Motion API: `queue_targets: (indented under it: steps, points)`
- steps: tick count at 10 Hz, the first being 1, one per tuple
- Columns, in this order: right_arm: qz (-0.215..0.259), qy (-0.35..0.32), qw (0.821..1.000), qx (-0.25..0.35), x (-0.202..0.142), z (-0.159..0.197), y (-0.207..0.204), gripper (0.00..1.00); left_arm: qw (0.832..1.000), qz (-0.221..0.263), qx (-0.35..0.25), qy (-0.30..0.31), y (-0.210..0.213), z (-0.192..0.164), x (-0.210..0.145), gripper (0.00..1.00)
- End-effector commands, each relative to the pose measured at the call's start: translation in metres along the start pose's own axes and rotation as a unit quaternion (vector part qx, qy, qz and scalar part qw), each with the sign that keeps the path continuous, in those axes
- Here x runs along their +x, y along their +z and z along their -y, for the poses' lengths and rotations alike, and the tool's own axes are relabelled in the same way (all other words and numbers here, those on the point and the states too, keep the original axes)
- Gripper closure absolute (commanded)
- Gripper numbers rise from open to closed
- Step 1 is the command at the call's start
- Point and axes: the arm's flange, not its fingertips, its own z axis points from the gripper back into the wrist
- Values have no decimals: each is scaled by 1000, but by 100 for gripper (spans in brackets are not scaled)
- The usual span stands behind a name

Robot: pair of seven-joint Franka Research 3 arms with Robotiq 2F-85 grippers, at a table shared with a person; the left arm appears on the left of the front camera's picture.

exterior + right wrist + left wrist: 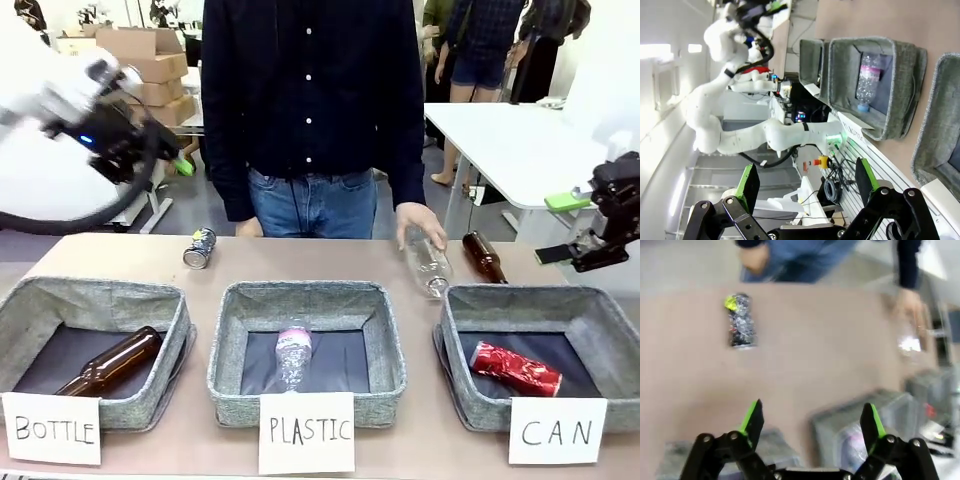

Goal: Sort the can waste into the basket.
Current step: Pick up the can waste from the table and place it in the right Fabric basket.

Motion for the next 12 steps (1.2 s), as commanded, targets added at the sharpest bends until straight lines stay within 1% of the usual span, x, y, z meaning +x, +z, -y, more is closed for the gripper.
queue_targets:
  steps: [1,2,3,5,6,7,8,9,12]
  points:
    - [-3,11,1000,-4,-1,1,2,0,991,-34,128,6,-46,-16,41,0]
    - [-3,11,1000,-4,-1,1,2,0,994,-19,93,47,-64,-16,54,0]
    - [-3,11,1000,-4,-1,1,2,0,998,-2,60,-19,-39,-10,14,0]
    - [-3,11,1000,-4,-1,1,2,0,998,-2,60,-19,-39,-10,14,0]
    - [-3,11,1000,-4,-1,1,2,0,996,-5,85,-6,-68,-17,30,0]
    - [-3,11,1000,-4,-1,1,2,0,993,-45,110,-24,-90,-26,46,0]
    - [-3,11,1000,-4,-1,1,2,0,988,-80,133,0,-117,-35,65,0]
    - [-3,11,1000,-4,-1,1,2,0,986,-93,142,-8,-136,-39,74,0]
    - [-3,11,1000,-4,-1,1,2,0,981,-147,126,-5,-198,-54,96,0]
